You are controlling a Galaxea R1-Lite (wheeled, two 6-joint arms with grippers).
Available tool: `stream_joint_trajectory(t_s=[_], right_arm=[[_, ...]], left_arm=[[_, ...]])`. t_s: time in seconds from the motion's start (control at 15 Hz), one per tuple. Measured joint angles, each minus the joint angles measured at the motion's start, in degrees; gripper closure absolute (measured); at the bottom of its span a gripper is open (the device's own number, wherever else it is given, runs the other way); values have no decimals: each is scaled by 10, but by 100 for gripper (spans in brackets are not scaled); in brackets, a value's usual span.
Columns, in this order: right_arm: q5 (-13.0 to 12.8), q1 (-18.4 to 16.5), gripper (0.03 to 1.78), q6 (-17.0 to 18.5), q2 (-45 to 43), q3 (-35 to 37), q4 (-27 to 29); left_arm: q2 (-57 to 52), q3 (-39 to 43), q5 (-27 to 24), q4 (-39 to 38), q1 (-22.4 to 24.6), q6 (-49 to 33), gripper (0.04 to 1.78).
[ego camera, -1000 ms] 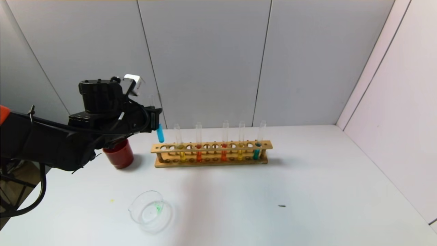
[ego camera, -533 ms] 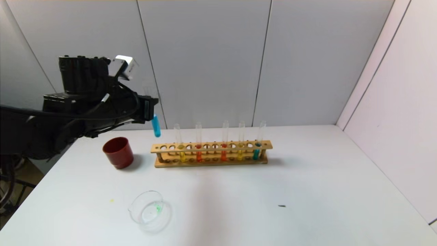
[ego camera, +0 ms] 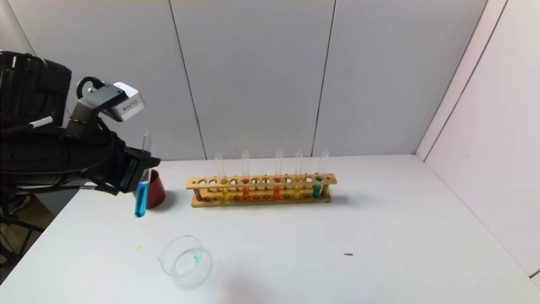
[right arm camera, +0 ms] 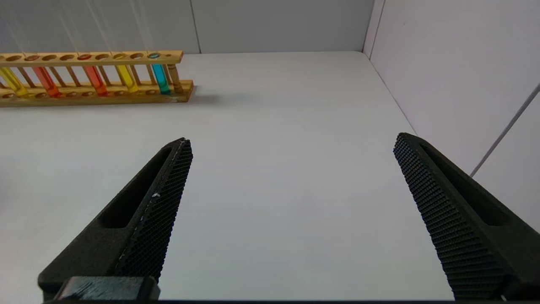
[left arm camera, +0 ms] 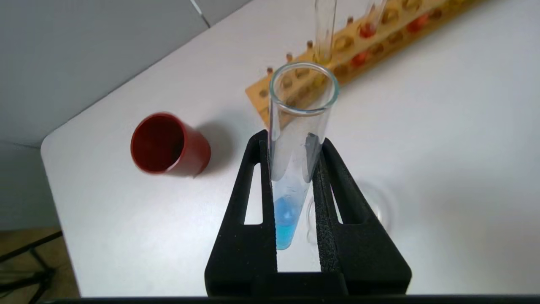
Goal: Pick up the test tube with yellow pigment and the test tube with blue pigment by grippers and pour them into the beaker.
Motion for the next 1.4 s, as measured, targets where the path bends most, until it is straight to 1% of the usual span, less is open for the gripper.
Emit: stream_joint_trajectory(t_s=[0.13,0.33,0.6,0.8,1.13,1.4], right_arm=[[0,0,7,0,0,0,0],[0,0,7,0,0,0,0],[0,0,7,0,0,0,0],[0,0,7,0,0,0,0],[0,0,7,0,0,0,0],[0,0,7,0,0,0,0]], left_arm=[[-22,4,35,54,0,11,151],[-33,15,66,113,0,32,151],[-9,46,122,132,-10,52,151],[23,53,142,143,-25,56,151],[82,64,187,160,-70,56,151],[135,66,199,165,-78,52,151]])
